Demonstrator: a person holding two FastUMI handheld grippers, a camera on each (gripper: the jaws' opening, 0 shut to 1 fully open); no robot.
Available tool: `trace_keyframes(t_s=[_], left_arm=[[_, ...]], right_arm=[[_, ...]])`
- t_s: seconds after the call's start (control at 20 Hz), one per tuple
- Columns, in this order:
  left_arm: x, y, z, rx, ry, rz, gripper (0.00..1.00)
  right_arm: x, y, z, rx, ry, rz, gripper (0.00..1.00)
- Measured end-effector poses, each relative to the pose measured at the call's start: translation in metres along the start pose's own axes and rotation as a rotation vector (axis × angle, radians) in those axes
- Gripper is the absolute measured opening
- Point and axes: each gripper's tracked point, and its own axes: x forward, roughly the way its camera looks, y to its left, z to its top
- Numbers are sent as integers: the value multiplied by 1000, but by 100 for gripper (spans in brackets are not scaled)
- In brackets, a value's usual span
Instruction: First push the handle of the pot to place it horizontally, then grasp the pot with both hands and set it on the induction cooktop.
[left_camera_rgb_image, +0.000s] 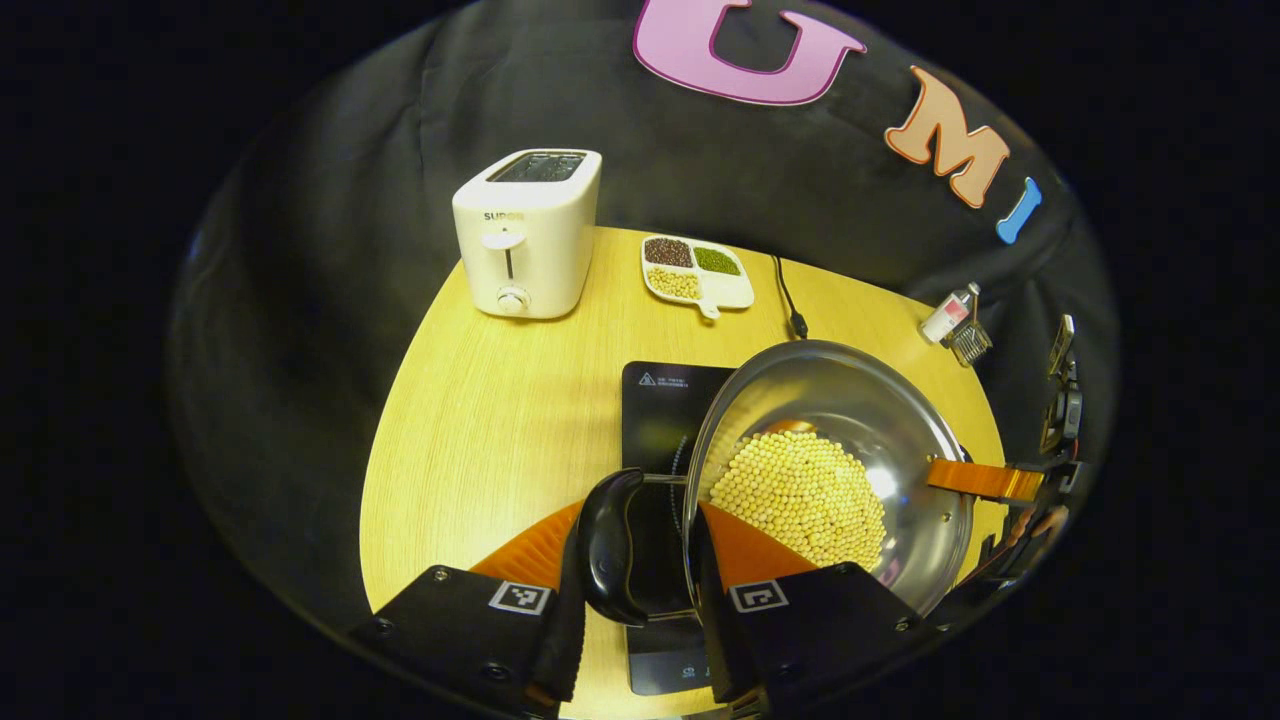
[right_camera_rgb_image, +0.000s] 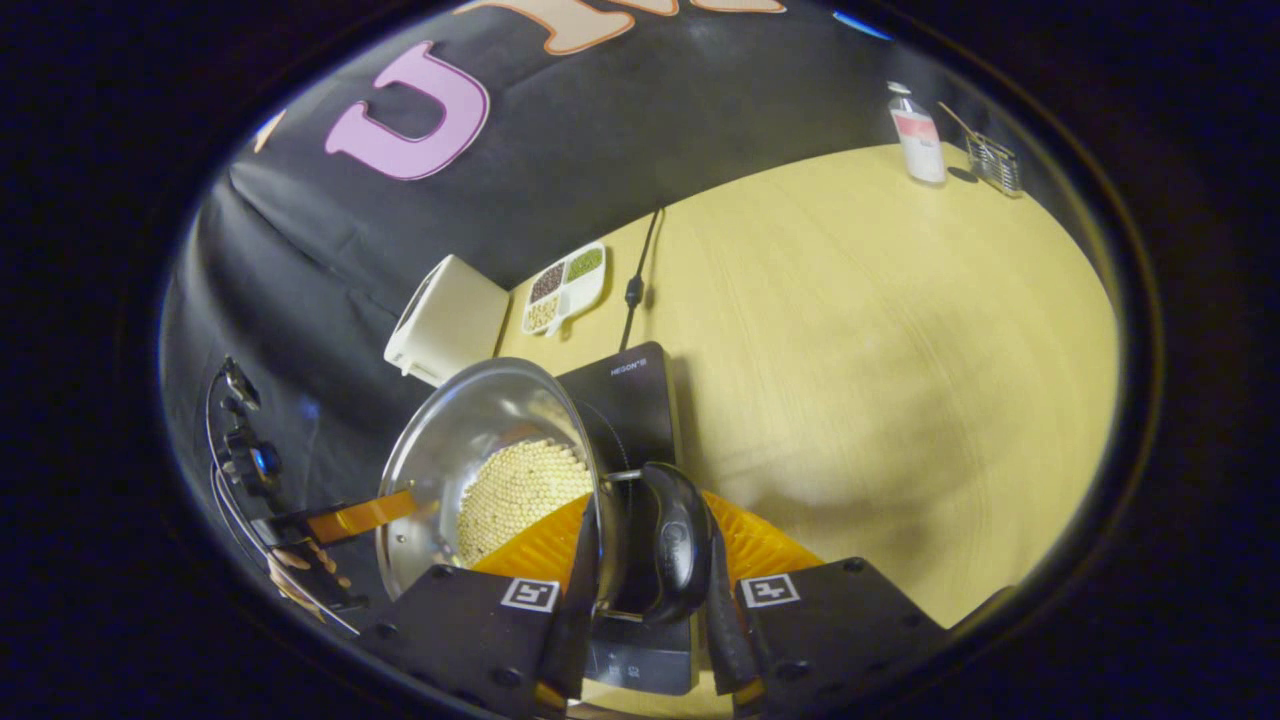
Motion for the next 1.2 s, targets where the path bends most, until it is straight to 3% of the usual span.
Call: trace_keyframes(t_s=[0.55,0.6,0.65,0.75,0.8,0.95,1.0,1.05,1.1,1.2], left_arm=[[17,2,4,-15,-33,-9,55],[17,3,4,-18,-33,-6,55],[18,4,4,-20,-38,2,56],[18,9,5,-14,-55,37,59],[19,12,10,-2,-75,52,65],[18,24,26,30,-147,127,81],[14,24,31,22,-179,142,94],[5,23,36,13,-208,151,100],[3,23,42,3,-237,161,100],[-8,25,52,-8,-300,199,100]], right_arm=[[3,-2,9,-29,-78,-7,44],[3,-2,9,-31,-81,-6,51],[4,-1,9,-28,-83,-4,44],[1,6,9,-16,-82,39,53],[1,10,10,-14,-85,58,48],[4,7,17,-49,-133,45,84],[7,4,19,-64,-149,34,100],[6,3,22,-78,-171,25,100],[3,1,28,-90,-197,24,92],[-11,-1,43,-107,-262,26,92]])
